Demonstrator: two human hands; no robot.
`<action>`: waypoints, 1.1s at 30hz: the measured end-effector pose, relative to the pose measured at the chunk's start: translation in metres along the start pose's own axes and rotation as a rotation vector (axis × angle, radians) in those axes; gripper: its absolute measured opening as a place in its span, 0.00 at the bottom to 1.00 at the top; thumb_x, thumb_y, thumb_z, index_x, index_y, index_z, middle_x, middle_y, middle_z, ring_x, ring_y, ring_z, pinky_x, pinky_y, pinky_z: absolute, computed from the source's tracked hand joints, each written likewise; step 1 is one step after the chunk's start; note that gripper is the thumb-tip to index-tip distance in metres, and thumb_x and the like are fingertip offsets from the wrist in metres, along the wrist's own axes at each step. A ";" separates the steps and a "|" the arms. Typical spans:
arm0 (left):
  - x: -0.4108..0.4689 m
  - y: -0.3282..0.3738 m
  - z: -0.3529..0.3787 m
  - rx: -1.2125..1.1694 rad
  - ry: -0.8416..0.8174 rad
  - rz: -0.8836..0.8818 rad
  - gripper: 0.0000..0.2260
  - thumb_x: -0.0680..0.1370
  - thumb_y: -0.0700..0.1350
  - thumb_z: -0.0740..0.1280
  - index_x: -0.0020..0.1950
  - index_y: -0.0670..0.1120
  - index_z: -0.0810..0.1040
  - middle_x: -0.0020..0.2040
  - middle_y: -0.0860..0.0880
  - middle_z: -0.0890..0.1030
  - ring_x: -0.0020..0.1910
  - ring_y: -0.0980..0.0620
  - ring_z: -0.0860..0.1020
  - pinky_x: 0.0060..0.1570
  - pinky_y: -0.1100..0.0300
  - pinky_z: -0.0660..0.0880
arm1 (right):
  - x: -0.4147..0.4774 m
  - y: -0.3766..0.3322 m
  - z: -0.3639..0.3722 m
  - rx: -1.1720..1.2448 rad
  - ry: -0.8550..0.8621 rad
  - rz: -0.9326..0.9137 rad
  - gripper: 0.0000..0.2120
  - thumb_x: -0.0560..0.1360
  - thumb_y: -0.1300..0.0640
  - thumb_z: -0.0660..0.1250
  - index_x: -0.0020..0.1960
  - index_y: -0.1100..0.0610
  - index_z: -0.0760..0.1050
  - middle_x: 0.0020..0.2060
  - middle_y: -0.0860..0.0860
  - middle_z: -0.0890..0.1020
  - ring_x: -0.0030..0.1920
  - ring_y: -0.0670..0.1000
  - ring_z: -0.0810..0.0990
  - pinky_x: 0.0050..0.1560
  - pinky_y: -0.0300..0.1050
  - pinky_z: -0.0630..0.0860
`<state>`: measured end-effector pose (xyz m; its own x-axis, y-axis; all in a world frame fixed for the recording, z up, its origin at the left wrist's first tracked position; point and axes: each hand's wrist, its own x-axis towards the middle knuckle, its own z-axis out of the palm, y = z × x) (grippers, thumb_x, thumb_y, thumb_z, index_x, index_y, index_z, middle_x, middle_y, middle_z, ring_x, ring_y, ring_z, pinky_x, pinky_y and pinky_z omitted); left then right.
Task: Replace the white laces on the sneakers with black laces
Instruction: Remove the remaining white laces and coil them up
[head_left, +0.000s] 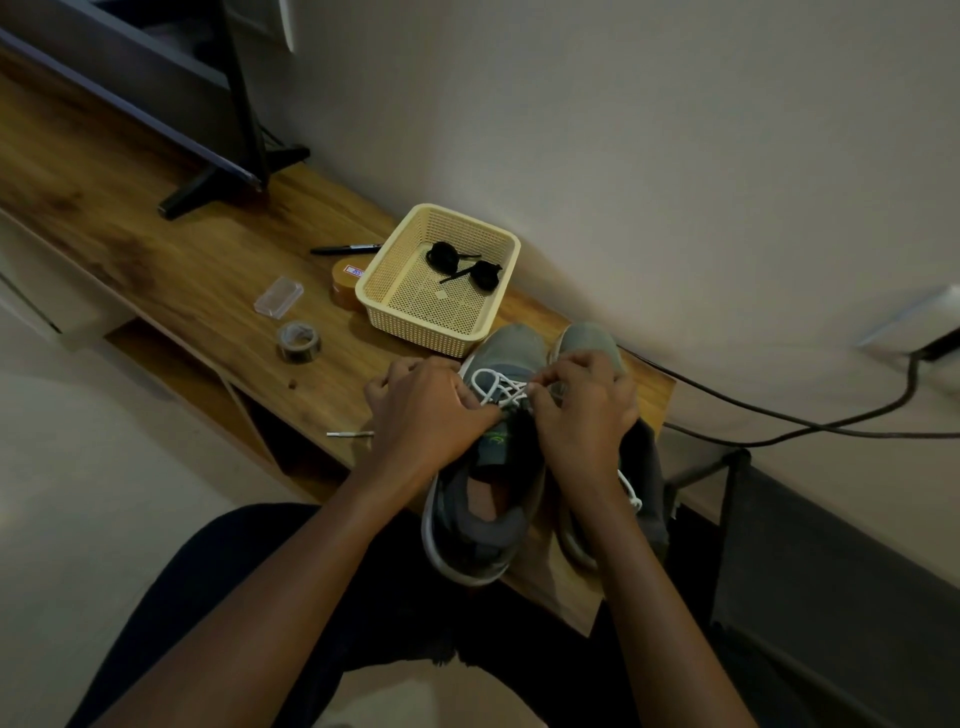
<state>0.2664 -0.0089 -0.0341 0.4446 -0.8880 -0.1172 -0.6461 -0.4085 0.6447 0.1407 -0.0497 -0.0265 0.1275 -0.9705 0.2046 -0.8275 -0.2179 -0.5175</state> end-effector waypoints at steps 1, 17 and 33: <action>0.000 0.000 0.000 -0.004 -0.001 0.002 0.09 0.69 0.54 0.72 0.38 0.49 0.82 0.58 0.59 0.76 0.67 0.53 0.63 0.62 0.51 0.55 | 0.000 -0.001 0.000 -0.001 -0.027 0.004 0.06 0.74 0.58 0.68 0.49 0.53 0.80 0.63 0.50 0.72 0.65 0.54 0.62 0.64 0.50 0.57; 0.000 0.000 0.002 0.004 0.015 -0.004 0.10 0.70 0.56 0.70 0.36 0.50 0.80 0.56 0.58 0.78 0.66 0.53 0.65 0.62 0.51 0.56 | -0.005 -0.001 0.008 -0.176 -0.046 -0.112 0.08 0.77 0.57 0.61 0.54 0.56 0.75 0.63 0.53 0.69 0.64 0.55 0.63 0.63 0.53 0.57; 0.002 -0.001 0.002 -0.059 -0.073 -0.059 0.10 0.70 0.56 0.71 0.35 0.52 0.76 0.38 0.59 0.77 0.47 0.56 0.73 0.56 0.52 0.61 | -0.001 0.005 -0.006 -0.247 -0.245 -0.201 0.10 0.74 0.56 0.66 0.53 0.48 0.81 0.68 0.46 0.69 0.72 0.56 0.53 0.70 0.58 0.47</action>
<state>0.2669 -0.0102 -0.0366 0.4333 -0.8765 -0.2098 -0.5812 -0.4496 0.6783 0.1329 -0.0491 -0.0245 0.4023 -0.9134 0.0622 -0.8755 -0.4037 -0.2657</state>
